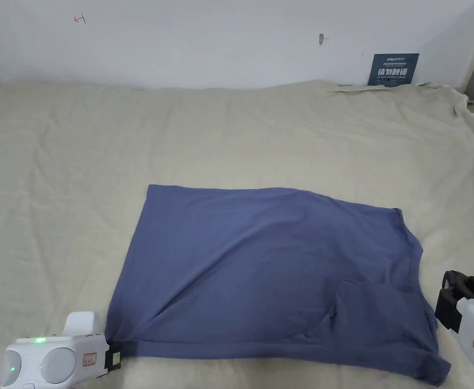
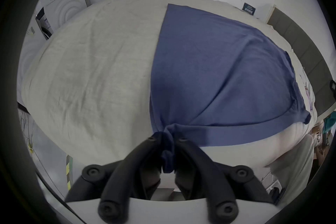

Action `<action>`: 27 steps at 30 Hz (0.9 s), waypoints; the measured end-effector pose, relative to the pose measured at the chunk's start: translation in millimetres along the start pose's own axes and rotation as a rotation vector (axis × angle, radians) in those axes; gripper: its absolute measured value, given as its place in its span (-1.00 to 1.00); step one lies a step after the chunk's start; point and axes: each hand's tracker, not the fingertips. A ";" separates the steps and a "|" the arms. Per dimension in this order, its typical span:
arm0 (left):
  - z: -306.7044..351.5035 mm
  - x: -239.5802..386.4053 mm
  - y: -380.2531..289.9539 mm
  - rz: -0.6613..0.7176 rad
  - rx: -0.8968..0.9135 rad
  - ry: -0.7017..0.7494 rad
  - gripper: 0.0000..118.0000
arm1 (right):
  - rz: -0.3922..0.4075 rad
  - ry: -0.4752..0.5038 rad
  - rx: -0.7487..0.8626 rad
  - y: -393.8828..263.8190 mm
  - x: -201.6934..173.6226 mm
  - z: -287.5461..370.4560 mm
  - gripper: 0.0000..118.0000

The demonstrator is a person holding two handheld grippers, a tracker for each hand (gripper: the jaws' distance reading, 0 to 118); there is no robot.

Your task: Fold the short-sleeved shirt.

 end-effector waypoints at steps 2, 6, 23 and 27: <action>1.5 4.2 0.8 -0.035 0.017 0.011 -0.89 | -0.015 -0.001 -0.037 -3.9 1.5 -2.2 -1.00; 11.2 1.1 3.2 -0.018 0.050 -0.011 -0.91 | -0.055 -0.012 -0.182 -23.7 11.0 -21.8 -0.88; 28.1 -0.8 12.6 -0.006 0.093 -0.028 -0.91 | -0.056 -0.011 -0.450 -101.6 15.6 -64.1 -0.12; 27.0 -2.8 12.6 0.009 0.092 -0.031 -0.91 | -0.034 0.011 -0.448 -96.3 9.1 -56.3 -0.96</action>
